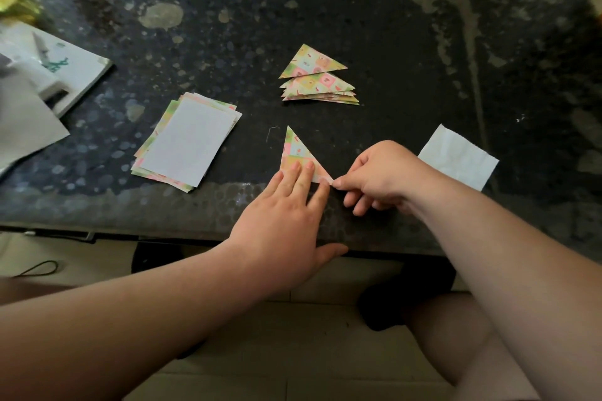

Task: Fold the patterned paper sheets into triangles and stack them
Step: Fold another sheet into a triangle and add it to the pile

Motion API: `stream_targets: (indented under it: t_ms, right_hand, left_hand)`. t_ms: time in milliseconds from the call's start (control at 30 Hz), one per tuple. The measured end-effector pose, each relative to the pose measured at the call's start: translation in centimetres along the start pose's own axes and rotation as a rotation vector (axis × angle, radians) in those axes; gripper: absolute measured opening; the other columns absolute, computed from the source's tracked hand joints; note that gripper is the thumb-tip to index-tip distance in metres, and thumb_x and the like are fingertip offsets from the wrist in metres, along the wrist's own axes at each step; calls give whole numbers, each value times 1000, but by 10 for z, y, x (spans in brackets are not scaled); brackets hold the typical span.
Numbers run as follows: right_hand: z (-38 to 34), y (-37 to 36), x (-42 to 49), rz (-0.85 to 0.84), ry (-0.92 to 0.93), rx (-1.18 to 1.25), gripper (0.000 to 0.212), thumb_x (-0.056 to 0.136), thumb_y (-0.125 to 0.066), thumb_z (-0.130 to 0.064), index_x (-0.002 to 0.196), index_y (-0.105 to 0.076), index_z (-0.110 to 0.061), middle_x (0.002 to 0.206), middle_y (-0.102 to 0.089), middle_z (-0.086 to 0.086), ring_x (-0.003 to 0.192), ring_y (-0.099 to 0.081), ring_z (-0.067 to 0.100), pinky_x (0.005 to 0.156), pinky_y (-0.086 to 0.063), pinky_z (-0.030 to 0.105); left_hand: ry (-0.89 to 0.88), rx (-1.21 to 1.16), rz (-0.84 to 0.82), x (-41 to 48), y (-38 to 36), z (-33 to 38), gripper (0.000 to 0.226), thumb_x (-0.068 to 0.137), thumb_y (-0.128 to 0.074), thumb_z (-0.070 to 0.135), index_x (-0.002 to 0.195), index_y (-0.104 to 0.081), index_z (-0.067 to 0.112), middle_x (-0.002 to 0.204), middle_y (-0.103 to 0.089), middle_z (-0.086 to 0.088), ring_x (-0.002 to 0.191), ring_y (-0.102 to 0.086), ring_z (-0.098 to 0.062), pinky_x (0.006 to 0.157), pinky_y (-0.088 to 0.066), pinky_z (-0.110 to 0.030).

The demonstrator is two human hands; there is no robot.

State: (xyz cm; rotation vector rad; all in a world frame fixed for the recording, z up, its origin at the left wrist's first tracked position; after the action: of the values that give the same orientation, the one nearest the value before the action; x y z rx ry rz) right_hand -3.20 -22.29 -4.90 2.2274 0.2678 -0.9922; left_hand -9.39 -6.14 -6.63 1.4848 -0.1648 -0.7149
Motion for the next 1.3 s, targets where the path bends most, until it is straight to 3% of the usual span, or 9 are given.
stream_targets:
  t_ms: [133,267,467,733,1100,1200,1300]
  right_hand:
    - [4,8,-1,-47,-62,29,14,97,-71,-16,89,-67,-5,65,-75,9,53,-71,17,46,-52,23]
    - [8,14,-2,-66,-5,15,13,97,-70,-13,88,-64,-6,71,-76,13,56,-73,21,46,-52,24]
    - [0,-1,2,-17,38,21,25,91,-79,-30,90,-66,-8,67,-75,9,48,-68,17,43,-46,24]
    - [-1,1,3,-47,26,3,25,92,-77,-30,90,-63,-10,67,-75,9,53,-71,19,46,-49,26]
    - [-3,5,1,-87,6,20,21,94,-76,-26,95,-65,-8,72,-77,11,53,-72,17,47,-51,23]
    - [-3,5,1,-85,4,23,21,93,-77,-25,94,-65,-8,73,-77,12,53,-72,17,46,-51,23]
    - [-3,4,4,-80,7,24,21,93,-77,-25,92,-64,-8,73,-77,13,54,-72,18,45,-51,23]
  left_hand:
    - [1,-1,-1,1,2,-1,99,93,-25,81,162,7,18,169,15,-14,156,16,-29,128,1,-45]
    - [0,-8,10,2,3,-2,98,92,-25,81,163,4,18,169,12,-13,156,13,-28,128,1,-46]
    - [8,46,23,2,6,-5,94,93,-22,80,163,-1,21,171,4,-11,157,7,-26,126,7,-52]
    - [59,61,-1,-5,16,-15,86,93,-17,80,162,-12,30,171,1,0,156,15,-18,123,11,-59]
    - [128,13,-46,-21,23,-30,90,90,-12,83,162,-15,28,170,-2,10,156,8,-13,122,14,-58]
    - [120,-4,-35,-23,23,-36,90,89,-14,83,161,-12,28,170,-6,11,157,2,-13,122,13,-60]
    - [122,-23,24,-24,20,-32,91,91,-17,82,160,4,27,170,-14,9,157,-6,-15,120,15,-62]
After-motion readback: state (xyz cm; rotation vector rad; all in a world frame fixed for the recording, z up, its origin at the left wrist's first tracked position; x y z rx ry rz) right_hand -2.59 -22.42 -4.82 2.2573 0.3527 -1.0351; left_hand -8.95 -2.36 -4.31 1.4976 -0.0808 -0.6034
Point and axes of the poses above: each hand's wrist, its own x-axis towards the middle knuckle, its own y-axis out of the back of the hand, z = x × y, the point moved 2 cm from there along x, towards the middle knuckle
